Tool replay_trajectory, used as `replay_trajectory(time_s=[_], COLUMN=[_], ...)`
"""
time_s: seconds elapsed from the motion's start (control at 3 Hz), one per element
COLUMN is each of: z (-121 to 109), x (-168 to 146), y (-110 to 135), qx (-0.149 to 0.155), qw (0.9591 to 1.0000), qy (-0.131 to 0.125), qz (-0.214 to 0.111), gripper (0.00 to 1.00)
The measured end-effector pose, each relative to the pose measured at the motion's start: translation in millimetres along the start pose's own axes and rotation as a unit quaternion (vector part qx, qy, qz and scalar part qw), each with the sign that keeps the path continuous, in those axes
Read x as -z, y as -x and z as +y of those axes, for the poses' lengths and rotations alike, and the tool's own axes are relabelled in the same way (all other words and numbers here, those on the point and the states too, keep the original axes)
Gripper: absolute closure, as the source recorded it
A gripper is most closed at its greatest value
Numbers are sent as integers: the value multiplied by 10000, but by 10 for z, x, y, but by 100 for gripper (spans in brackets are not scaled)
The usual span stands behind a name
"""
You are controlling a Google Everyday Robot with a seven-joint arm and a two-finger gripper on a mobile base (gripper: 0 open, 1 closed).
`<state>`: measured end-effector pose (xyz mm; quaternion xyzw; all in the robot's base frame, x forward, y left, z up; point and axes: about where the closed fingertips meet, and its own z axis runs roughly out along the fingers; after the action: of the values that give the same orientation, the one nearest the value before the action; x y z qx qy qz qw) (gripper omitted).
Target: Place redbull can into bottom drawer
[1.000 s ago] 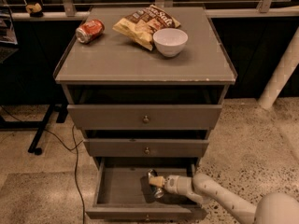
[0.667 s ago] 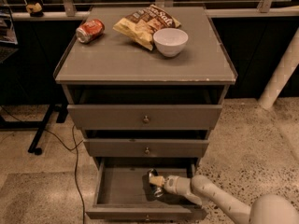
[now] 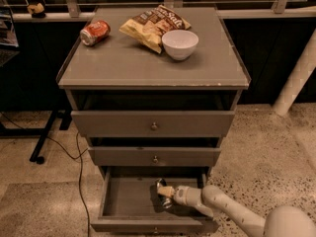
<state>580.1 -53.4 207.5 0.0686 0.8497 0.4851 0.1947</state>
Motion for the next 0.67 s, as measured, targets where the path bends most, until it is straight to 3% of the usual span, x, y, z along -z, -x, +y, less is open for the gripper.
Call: replay_trajectory(time_s=[0.67], z=[0], x=[0], y=[0], qx=[0], qw=[10000], qy=[0], qz=[0], gripper=[11])
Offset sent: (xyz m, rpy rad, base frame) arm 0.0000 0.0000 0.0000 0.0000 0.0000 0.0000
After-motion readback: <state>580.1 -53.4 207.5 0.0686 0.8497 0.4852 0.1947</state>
